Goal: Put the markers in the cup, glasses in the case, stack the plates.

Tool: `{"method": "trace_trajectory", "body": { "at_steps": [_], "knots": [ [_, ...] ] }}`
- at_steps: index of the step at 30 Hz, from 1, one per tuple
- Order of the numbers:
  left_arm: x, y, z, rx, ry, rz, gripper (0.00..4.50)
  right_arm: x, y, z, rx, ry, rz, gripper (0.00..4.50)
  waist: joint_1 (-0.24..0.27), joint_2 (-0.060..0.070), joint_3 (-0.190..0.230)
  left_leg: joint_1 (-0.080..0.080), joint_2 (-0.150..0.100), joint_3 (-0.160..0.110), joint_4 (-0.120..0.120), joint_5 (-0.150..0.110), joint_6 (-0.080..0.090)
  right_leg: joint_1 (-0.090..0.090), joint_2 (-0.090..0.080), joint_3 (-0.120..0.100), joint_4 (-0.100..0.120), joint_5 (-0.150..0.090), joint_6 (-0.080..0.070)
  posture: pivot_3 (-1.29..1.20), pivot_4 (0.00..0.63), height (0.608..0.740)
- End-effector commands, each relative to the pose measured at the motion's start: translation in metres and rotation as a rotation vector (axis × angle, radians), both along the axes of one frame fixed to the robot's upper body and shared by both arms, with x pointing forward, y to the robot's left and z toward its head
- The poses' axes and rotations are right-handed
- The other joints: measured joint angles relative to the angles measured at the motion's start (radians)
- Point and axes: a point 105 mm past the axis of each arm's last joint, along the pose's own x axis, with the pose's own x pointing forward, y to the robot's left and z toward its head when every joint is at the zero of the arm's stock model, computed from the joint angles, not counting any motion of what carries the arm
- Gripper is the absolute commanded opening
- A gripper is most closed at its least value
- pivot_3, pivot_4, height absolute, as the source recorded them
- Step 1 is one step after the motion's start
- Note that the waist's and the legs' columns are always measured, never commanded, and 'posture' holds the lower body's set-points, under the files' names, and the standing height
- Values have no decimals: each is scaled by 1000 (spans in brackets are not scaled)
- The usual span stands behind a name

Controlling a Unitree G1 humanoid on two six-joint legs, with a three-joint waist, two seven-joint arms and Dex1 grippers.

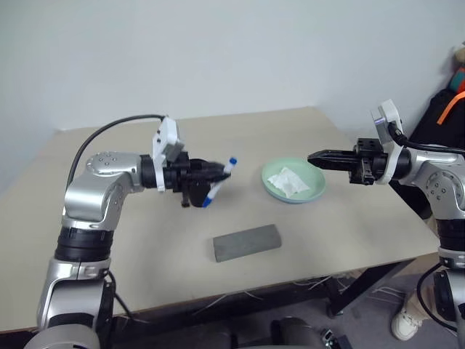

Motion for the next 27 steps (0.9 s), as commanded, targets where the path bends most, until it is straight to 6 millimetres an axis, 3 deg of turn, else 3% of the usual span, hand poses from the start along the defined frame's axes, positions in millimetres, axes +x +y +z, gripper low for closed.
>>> {"method": "trace_trajectory", "body": {
  "at_steps": [1,7,13,27],
  "knots": [
    [21,6,30,-134,-120,146,118,-2,1,15,16,-56,13,0,1,0,0,0,0,0,0,0,0,0,0,0,0,0,0,0,0,735],
    [54,22,42,-249,-243,360,118,-2,0,17,19,-60,9,0,4,0,0,0,-2,-1,1,0,0,1,-1,1,0,0,0,0,0,735],
    [69,38,42,-277,-298,461,118,-1,-1,18,19,-61,5,0,4,0,0,-1,-5,-1,1,0,0,1,-2,3,-1,0,0,0,0,735],
    [72,48,-12,-242,-234,518,118,-2,1,17,26,-64,11,0,4,0,0,-1,-5,-3,1,0,0,2,-2,2,-1,0,0,0,0,735]
  ]
}}
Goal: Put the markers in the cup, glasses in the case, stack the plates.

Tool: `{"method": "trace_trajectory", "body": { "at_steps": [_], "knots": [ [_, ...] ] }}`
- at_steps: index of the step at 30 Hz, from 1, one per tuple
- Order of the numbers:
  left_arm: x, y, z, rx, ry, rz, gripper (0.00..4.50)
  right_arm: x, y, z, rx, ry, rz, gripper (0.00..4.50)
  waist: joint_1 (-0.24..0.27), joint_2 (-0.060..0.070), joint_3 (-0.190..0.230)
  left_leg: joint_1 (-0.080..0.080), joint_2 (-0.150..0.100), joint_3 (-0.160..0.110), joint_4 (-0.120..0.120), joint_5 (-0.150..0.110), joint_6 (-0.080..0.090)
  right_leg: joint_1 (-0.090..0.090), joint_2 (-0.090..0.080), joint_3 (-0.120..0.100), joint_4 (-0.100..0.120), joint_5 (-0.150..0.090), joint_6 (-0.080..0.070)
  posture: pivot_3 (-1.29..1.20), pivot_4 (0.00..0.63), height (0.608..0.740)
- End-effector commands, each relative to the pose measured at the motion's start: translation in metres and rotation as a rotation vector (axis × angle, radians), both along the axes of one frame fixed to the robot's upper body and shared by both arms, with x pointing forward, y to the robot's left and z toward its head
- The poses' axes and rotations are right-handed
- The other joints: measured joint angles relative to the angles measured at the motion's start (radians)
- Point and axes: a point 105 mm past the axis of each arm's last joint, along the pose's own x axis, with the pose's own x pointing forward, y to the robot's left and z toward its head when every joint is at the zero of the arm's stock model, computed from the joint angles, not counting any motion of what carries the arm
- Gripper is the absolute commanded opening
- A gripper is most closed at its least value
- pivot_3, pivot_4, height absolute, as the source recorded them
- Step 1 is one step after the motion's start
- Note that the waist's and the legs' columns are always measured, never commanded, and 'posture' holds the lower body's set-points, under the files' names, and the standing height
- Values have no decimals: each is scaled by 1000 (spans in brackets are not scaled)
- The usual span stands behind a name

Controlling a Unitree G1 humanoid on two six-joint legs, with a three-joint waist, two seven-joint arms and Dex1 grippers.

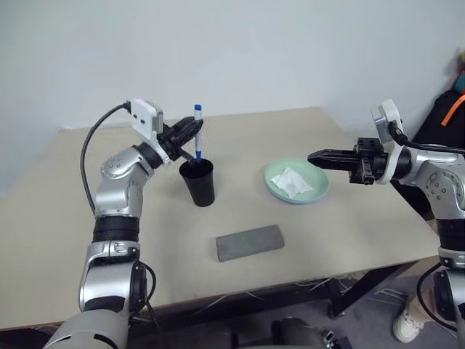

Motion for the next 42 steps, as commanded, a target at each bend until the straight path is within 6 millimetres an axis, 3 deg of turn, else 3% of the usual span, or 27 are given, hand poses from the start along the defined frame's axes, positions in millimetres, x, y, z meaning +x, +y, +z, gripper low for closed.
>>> {"method": "trace_trajectory", "body": {
  "at_steps": [1,21,33,39,42],
  "knots": [
    [1,2,4,16,-39,20,118,-2,1,17,23,-63,12,0,0,0,0,0,0,0,0,0,0,0,0,0,0,0,0,0,0,735],
    [-1,2,-25,25,26,24,118,-3,0,16,17,-65,13,0,0,0,0,0,0,0,1,0,0,0,0,0,0,0,0,0,0,735],
    [-5,0,-29,34,36,3,4368,-3,0,16,16,-63,12,0,0,0,0,0,0,0,1,0,0,0,0,0,0,0,0,0,0,735],
    [-9,-3,-21,35,17,-25,4474,-2,-1,16,14,-64,7,0,0,0,0,0,0,-1,1,0,0,0,0,0,0,0,0,0,0,735],
    [-18,-3,-5,26,6,-86,4474,-2,-2,17,12,-66,3,0,0,0,0,0,0,-1,1,0,0,0,0,0,0,0,0,0,0,735]
  ]
}}
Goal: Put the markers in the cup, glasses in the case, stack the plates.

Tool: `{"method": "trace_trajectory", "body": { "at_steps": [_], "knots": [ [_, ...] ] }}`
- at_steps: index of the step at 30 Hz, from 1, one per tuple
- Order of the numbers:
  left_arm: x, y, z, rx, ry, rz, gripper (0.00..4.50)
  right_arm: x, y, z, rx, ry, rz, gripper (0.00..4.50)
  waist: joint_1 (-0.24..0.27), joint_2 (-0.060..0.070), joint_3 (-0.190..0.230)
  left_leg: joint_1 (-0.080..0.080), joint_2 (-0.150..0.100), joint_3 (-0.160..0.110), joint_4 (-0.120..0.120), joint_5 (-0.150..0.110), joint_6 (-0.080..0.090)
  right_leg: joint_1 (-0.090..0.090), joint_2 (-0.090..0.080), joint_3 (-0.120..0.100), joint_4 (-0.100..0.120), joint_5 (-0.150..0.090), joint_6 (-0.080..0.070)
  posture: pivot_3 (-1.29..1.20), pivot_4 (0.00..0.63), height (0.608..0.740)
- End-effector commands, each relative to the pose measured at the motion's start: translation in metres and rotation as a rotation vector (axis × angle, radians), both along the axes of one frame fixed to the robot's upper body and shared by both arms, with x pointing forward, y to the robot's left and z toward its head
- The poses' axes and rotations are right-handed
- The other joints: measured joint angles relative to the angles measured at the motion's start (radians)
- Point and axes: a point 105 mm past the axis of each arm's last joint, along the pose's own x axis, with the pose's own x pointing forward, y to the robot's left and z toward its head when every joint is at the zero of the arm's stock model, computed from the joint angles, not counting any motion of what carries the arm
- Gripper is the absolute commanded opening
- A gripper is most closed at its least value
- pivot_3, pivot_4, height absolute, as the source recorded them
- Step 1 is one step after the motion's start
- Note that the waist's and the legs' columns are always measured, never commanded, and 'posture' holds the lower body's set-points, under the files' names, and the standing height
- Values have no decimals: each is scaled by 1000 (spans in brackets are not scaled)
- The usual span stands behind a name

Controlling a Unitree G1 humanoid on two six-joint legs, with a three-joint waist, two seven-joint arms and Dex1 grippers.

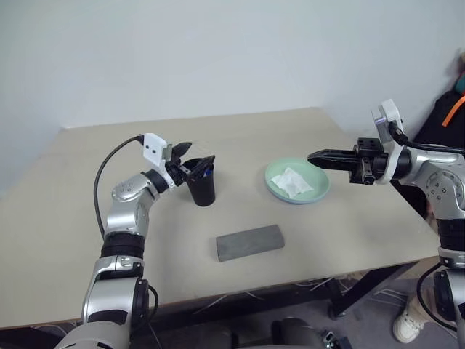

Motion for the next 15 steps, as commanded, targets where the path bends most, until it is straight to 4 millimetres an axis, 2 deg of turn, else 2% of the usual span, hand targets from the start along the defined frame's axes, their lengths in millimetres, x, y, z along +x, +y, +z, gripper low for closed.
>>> {"method": "trace_trajectory", "body": {
  "at_steps": [1,4,9,15],
  "knots": [
    [-14,1,38,-9,-73,-83,4474,-1,-2,17,11,-66,0,0,-1,0,0,0,0,0,0,0,0,0,0,0,0,0,0,0,0,735],
    [-33,21,48,59,-77,-118,4474,1,-5,18,5,-77,-19,0,-8,0,0,0,0,1,-2,0,0,-1,0,0,0,0,0,0,0,735],
    [-66,56,32,116,29,-129,4474,5,-14,21,7,-86,-52,0,-10,1,0,3,2,2,-5,0,0,-2,1,0,1,-1,-1,0,0,735],
    [-92,73,23,106,80,-116,4474,8,-19,19,9,-82,-75,0,0,0,0,0,11,3,-2,0,-1,-3,-1,-3,0,-1,-1,0,0,735]
  ]
}}
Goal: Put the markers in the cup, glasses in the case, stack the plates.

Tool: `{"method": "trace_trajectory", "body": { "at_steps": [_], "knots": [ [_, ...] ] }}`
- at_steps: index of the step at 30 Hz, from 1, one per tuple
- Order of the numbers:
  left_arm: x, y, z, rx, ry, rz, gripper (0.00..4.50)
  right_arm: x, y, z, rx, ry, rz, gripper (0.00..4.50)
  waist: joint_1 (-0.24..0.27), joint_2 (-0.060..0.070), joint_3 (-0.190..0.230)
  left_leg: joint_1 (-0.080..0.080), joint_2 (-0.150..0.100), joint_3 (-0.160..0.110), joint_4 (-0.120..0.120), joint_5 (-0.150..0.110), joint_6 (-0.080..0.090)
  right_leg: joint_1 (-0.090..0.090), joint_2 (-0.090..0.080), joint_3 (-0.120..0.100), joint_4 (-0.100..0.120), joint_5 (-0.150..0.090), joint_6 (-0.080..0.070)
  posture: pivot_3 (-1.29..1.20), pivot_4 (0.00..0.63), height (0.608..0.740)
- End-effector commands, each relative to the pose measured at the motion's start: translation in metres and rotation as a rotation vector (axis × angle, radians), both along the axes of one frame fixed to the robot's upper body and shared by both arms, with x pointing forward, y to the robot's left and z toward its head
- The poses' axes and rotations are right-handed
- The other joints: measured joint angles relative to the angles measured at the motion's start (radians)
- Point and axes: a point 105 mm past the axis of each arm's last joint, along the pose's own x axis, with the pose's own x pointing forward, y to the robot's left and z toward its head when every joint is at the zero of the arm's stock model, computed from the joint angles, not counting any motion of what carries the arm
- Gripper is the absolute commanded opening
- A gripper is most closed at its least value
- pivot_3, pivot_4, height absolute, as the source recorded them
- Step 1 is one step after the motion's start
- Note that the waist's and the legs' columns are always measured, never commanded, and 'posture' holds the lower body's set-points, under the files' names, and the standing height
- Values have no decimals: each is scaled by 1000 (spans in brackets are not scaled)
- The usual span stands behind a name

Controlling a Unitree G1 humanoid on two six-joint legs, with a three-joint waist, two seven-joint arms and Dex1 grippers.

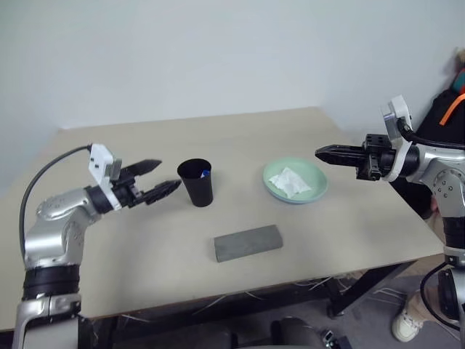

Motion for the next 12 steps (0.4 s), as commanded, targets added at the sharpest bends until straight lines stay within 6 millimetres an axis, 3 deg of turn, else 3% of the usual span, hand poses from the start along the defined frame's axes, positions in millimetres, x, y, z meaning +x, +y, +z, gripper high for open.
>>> {"method": "trace_trajectory", "body": {
  "at_steps": [1,12],
  "knots": [
    [-10,4,26,16,-80,-13,4474,1,-5,15,11,-62,-14,0,0,0,0,0,0,0,0,0,0,0,-1,0,-1,0,0,0,0,735],
    [-36,-5,15,-1,-8,-23,4474,-2,9,1,46,-5,8,0,-3,0,0,1,1,4,-1,-2,-3,-1,-2,0,0,0,0,0,0,735]
  ]
}}
